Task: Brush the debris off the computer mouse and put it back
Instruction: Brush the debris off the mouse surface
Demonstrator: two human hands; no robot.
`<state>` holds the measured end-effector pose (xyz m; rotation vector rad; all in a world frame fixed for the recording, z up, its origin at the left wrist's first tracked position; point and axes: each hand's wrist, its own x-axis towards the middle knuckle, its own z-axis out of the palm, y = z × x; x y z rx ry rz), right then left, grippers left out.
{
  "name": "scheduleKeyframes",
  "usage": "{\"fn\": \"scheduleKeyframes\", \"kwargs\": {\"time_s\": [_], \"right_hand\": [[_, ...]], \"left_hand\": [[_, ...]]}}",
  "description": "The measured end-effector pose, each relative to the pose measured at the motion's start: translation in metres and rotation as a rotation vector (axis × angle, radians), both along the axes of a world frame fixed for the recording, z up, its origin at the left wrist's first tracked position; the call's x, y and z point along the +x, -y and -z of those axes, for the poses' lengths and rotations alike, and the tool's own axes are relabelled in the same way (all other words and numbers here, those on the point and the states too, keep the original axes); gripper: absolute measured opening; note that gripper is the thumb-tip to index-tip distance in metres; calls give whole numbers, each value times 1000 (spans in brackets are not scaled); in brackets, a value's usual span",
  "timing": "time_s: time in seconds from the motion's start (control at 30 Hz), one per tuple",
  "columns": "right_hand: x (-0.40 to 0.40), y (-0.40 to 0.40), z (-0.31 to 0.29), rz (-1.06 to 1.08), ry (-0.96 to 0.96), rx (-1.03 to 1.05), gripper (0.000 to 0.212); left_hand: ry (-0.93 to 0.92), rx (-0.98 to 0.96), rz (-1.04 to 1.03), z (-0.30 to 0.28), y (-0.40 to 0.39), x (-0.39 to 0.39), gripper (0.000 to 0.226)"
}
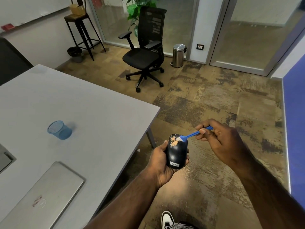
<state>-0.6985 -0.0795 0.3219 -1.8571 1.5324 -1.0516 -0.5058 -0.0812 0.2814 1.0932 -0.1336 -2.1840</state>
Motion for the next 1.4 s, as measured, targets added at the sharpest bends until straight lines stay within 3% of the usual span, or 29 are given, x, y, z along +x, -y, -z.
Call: {"fn": "scheduleKeyframes", "kwargs": {"time_s": [0.37,1.0,1.4], "right_hand": [[2,0,-10,-4,-111,1,15],[3,5,-14,49,-130,-5,16],[3,4,-15,-30,-168,-38,13]], "left_hand": [[52,-6,4,-7,-1,0,59],[59,-18,19,-4,0,0,61],[59,-14,13,-1,0,0,61]]}}
